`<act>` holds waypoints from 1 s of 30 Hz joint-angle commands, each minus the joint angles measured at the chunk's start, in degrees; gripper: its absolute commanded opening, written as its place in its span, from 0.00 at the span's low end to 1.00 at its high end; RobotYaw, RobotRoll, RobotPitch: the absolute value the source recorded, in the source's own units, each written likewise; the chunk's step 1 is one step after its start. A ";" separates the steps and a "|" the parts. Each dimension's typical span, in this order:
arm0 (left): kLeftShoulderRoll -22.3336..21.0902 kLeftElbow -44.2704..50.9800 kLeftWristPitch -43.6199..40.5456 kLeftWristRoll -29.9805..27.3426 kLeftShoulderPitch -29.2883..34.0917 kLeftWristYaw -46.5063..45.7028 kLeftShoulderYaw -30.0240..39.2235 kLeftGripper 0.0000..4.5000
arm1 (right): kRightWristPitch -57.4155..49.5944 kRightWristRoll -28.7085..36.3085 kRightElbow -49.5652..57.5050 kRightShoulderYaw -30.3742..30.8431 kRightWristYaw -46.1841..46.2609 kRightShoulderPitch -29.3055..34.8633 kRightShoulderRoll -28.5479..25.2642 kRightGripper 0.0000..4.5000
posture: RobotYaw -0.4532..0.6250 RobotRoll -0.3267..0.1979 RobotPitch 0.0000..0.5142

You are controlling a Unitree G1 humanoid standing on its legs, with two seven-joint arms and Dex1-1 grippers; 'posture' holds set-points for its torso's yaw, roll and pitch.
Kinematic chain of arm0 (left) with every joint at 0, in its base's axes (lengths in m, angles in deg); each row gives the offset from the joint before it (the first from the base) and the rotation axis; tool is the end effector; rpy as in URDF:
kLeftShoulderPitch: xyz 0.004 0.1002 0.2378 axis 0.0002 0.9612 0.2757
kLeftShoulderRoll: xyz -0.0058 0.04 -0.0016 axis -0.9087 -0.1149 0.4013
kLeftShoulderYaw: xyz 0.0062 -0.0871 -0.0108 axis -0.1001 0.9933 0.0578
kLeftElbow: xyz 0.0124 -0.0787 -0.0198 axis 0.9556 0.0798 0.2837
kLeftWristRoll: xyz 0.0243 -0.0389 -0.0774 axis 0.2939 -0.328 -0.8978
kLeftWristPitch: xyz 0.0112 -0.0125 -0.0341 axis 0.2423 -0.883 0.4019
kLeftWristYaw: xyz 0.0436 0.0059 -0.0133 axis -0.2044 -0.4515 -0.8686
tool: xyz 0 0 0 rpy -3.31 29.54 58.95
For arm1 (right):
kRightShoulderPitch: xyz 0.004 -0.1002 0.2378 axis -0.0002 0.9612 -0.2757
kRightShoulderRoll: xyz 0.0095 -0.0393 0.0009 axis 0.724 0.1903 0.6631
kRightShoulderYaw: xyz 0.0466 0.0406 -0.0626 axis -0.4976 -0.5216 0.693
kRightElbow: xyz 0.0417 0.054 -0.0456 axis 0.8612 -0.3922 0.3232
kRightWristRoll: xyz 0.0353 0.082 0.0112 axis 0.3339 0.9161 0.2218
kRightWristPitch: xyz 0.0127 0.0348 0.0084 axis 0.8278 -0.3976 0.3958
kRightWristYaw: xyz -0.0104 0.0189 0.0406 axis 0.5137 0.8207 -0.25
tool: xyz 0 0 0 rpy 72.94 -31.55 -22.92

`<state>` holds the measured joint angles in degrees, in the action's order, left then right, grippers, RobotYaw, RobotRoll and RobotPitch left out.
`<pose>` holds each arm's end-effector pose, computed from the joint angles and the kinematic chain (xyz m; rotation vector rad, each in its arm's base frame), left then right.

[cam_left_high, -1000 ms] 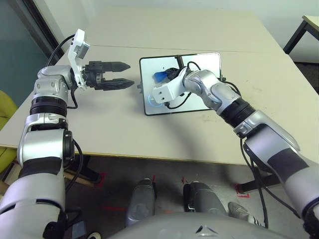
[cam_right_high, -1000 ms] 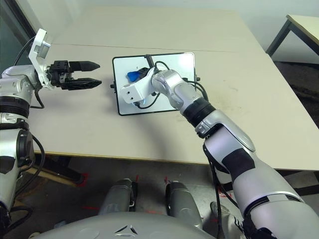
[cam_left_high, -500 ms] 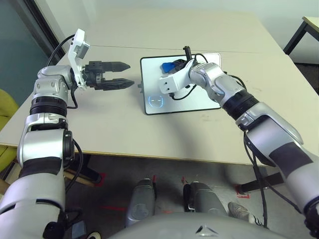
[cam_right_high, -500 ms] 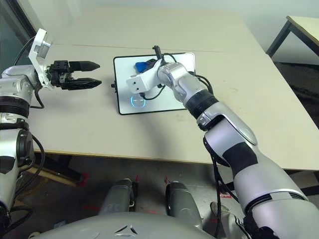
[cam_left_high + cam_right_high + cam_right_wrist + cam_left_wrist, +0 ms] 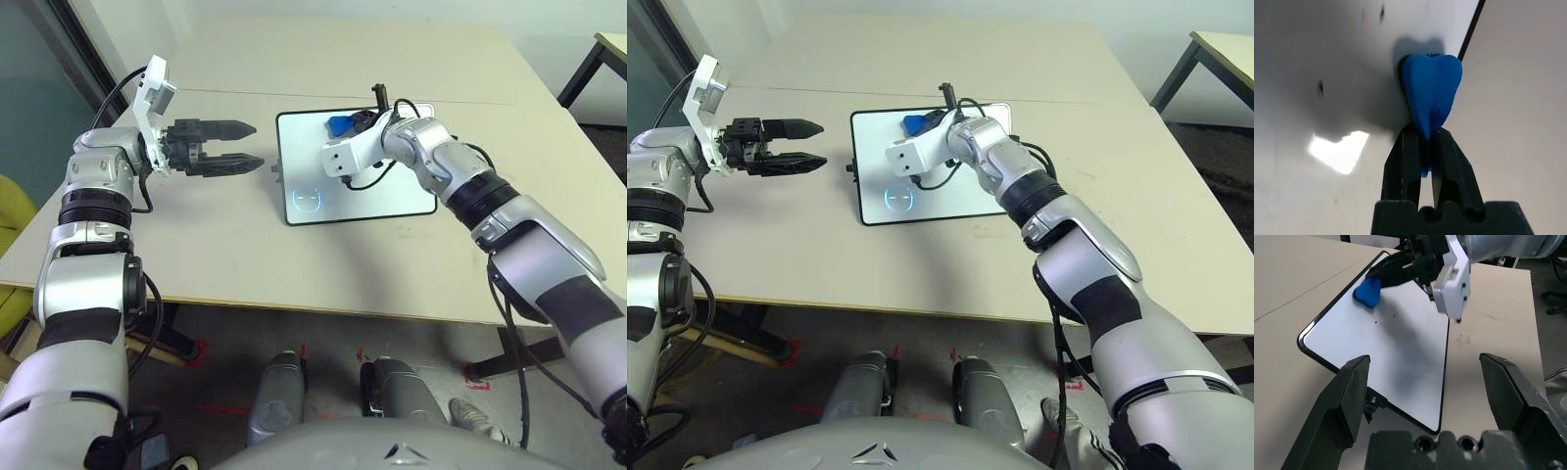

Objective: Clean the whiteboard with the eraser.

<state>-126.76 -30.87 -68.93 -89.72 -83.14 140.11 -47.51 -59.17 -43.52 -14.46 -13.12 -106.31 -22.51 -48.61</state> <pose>0.3162 0.2850 0.2153 0.1336 0.1174 -1.2615 0.3350 -0.0982 0.2082 -1.7587 -0.1114 0.5491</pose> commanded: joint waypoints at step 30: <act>-0.06 0.52 -0.08 0.30 -0.38 0.02 0.46 1.00 | -0.78 -1.02 10.28 0.05 -5.88 9.40 0.98 0.02 | 0.55 0.62 0.07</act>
<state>-126.67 -30.84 -68.94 -89.73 -83.13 140.06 -47.50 -59.67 -45.13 -2.72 -12.27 -111.01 -14.21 -46.49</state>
